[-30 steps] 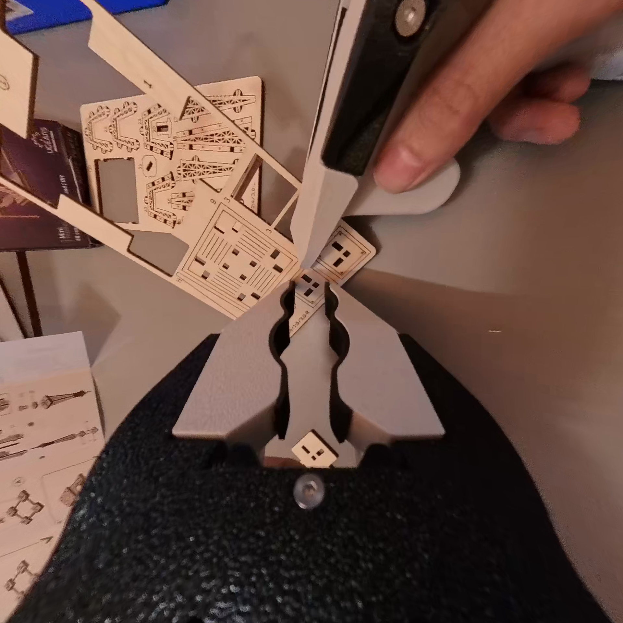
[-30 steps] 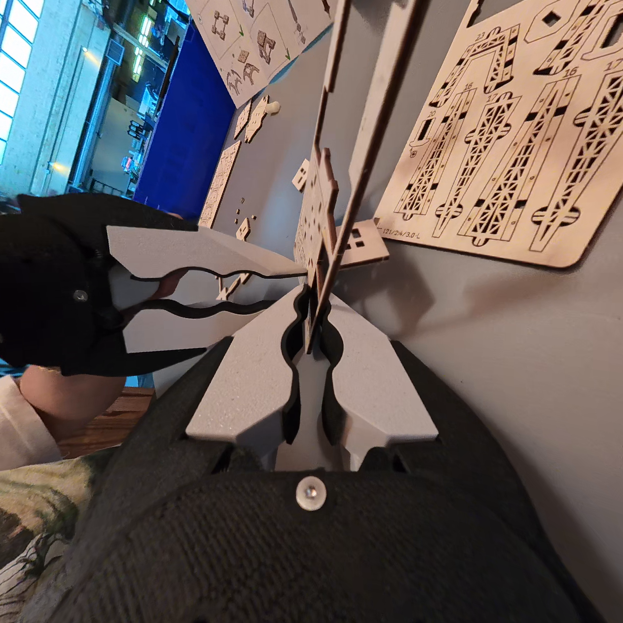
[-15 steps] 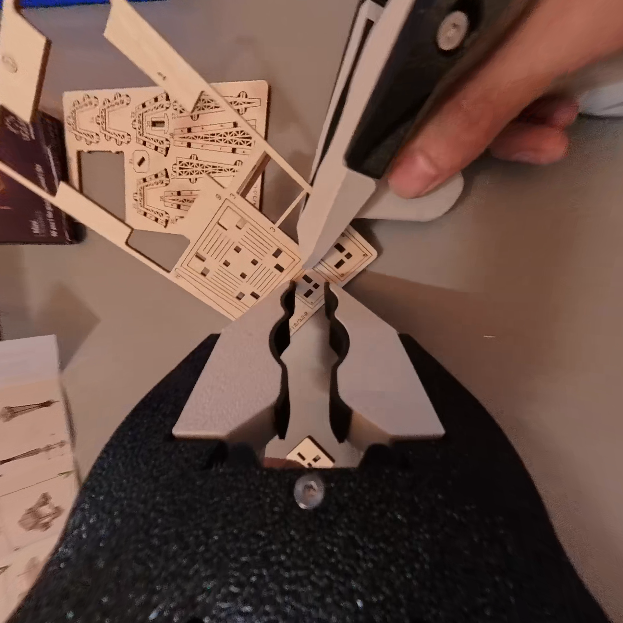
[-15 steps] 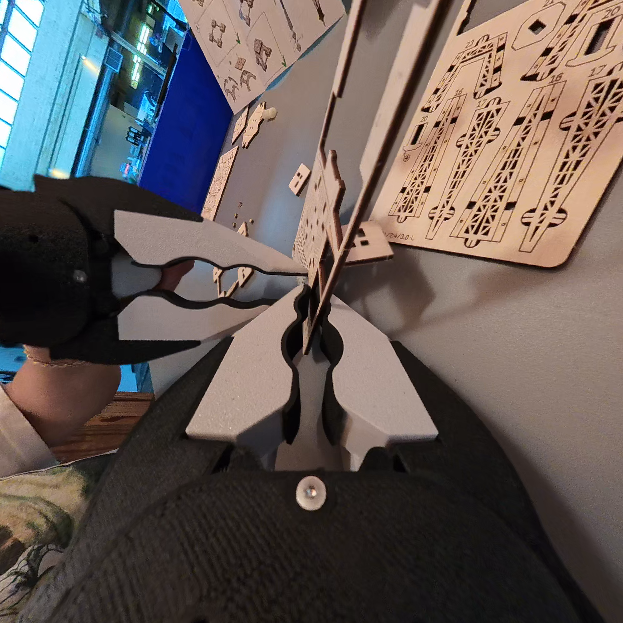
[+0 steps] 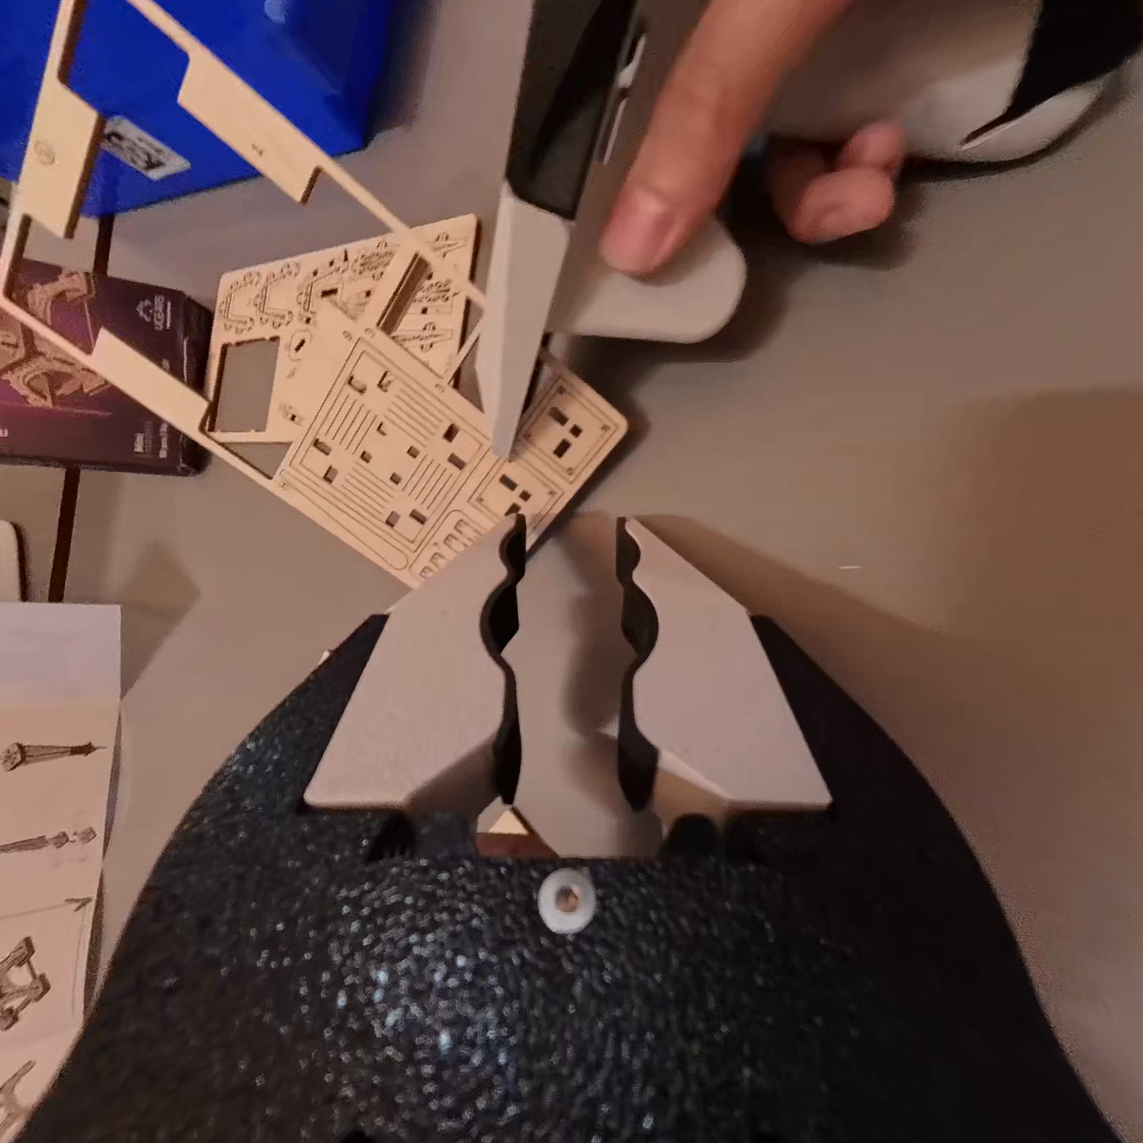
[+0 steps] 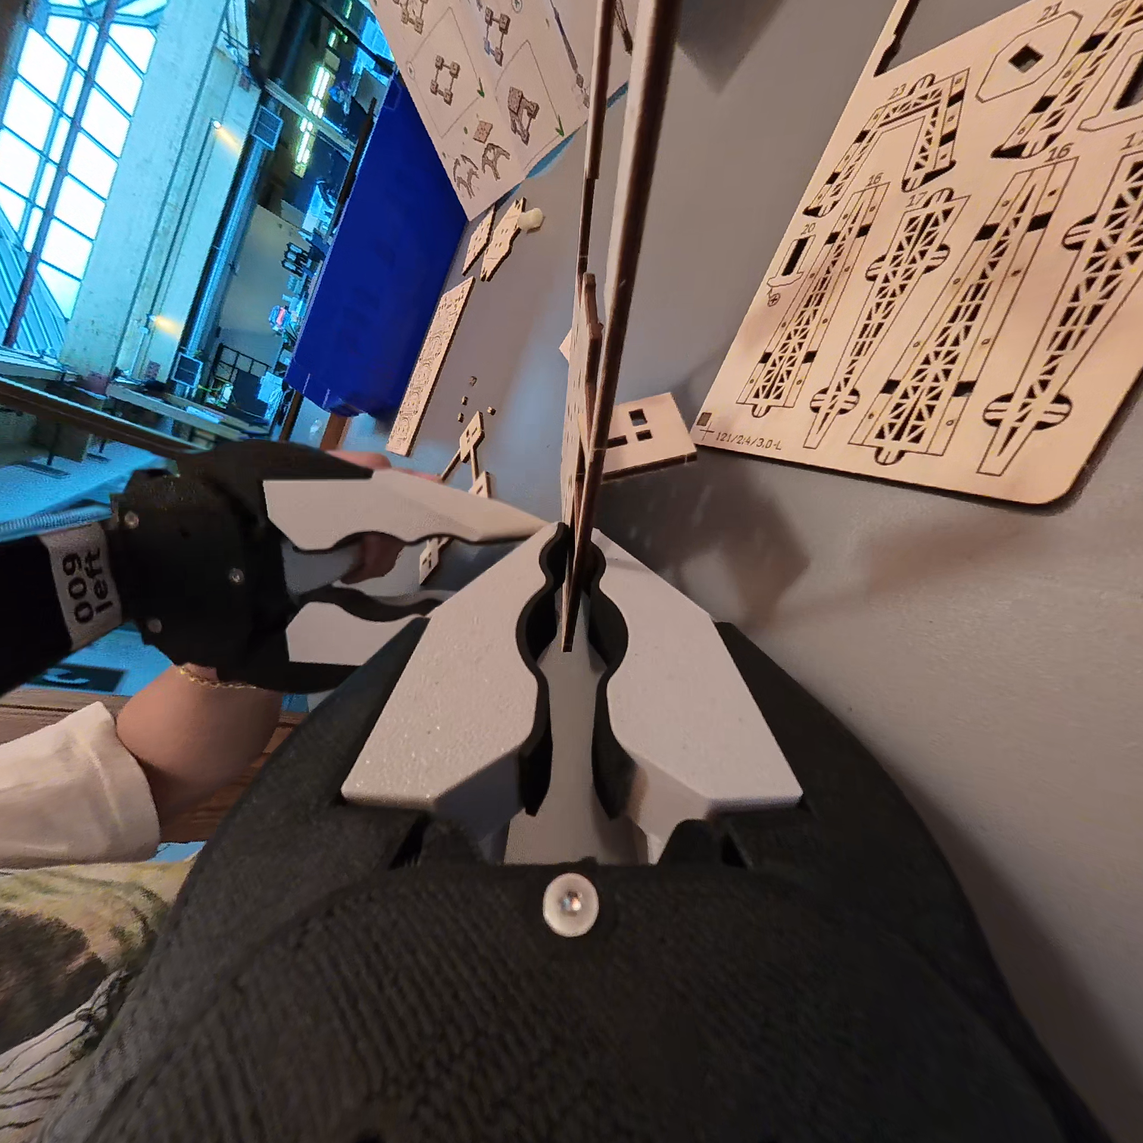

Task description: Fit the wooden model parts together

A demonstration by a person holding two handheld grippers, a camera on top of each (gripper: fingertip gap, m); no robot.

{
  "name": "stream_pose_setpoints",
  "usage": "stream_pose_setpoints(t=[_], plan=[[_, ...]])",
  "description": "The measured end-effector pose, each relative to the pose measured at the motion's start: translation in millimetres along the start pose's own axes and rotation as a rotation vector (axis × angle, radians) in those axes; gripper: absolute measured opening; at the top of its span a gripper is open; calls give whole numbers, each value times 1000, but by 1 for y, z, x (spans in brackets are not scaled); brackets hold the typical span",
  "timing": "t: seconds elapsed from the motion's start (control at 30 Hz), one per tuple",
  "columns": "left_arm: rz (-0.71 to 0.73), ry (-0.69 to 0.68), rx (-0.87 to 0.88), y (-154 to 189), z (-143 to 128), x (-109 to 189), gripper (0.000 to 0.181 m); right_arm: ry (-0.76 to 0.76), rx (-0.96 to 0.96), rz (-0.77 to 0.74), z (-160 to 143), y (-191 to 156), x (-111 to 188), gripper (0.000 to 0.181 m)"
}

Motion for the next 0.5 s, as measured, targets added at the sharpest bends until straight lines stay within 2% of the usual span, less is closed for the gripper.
stream_pose_setpoints(t=[0.1, 0.17, 0.5], plan=[[-8, 65, -15, 4, 4, 2, 33, -3, 1, 6, 0, 0, 0, 1], [-5, 41, -26, 1, 4, -1, 35, -4, 1, 8, 0, 0, 0, 1], [6, 29, -26, -8, 3, -4, 27, -9, 0, 9, 0, 0, -1, 1]])
Point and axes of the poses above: each gripper's, where its closed fingertips meet, x back along the fingers, z out of its top, y = z × x across the jaws, the point moved 10 cm from there along x, back along the fingers, and after that the axes turned 13 degrees about -z, right-handed, at the moved point
